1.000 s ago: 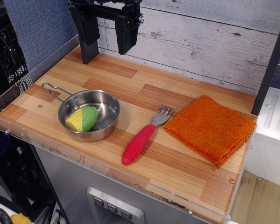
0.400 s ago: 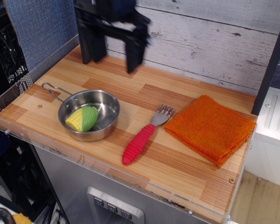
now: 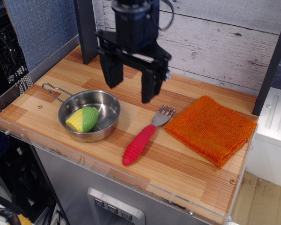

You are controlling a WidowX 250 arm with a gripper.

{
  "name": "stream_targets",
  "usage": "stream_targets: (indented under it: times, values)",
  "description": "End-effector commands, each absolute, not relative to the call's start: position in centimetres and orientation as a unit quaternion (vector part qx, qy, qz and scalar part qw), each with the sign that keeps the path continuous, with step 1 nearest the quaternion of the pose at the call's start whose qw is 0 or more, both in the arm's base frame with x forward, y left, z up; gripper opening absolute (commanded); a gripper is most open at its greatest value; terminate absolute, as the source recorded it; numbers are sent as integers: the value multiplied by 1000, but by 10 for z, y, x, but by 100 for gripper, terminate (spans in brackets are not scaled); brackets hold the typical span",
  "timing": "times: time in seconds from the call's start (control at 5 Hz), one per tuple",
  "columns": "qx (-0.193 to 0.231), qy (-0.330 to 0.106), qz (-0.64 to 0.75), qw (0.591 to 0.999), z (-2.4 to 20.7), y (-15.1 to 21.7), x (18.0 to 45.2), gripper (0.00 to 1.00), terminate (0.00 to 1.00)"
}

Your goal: Move red fork right of silver pan towards top of counter

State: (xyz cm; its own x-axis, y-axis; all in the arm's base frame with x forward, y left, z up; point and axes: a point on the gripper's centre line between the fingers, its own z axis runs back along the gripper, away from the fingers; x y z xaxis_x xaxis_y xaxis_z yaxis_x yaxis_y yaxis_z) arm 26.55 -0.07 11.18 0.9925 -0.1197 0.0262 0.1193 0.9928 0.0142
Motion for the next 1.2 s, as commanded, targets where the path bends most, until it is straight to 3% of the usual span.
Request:
stream_targets:
  times: [0.0,0.2,0.6,1.0]
  values:
    - [13,1,-59,998,77,-4,261,100,0]
    - [7,-2,-56,998,53,-5,257,100,0]
    - [-10,-72,-122,990,30,-9,265,100,0]
    - [-24,-68,-144,987,12,-9,271,100,0]
